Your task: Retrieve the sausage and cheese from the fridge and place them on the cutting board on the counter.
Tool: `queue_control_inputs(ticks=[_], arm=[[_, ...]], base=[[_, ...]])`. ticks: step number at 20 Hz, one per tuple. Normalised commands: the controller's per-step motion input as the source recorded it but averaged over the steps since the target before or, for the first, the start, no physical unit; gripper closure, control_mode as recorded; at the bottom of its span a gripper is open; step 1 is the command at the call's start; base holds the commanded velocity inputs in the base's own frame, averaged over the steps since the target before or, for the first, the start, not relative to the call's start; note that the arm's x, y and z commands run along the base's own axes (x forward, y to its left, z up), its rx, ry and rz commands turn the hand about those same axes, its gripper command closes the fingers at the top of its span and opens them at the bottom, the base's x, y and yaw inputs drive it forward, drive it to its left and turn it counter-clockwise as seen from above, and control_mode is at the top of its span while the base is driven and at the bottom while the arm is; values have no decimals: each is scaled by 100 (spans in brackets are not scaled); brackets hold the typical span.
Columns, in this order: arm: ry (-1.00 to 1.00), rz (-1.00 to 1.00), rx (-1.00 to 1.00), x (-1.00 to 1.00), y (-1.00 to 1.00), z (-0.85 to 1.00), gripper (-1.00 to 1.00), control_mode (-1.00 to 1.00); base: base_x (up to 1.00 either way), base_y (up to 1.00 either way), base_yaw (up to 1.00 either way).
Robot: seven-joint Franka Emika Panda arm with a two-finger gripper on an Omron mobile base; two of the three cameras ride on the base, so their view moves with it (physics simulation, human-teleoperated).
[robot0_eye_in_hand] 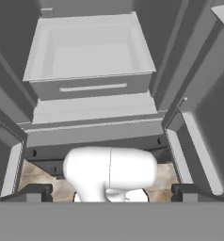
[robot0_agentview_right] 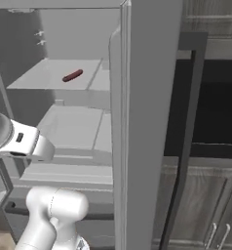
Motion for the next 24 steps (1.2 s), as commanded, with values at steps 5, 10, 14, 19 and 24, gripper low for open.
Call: queue_control_inputs(ticks=[5, 10, 14, 19, 24], arm=[[0, 0, 0, 0, 0, 0, -100, 100], [0, 0, 0, 0, 0, 0, -100, 100], [0, 0, 0, 0, 0, 0, -100, 100], [0, 0, 0, 0, 0, 0, -100, 100], [0, 0, 0, 0, 0, 0, -100, 100]], base=[[30, 0, 39], [89, -7, 7], [98, -15, 0], [100, -3, 0], [24, -1, 0]])
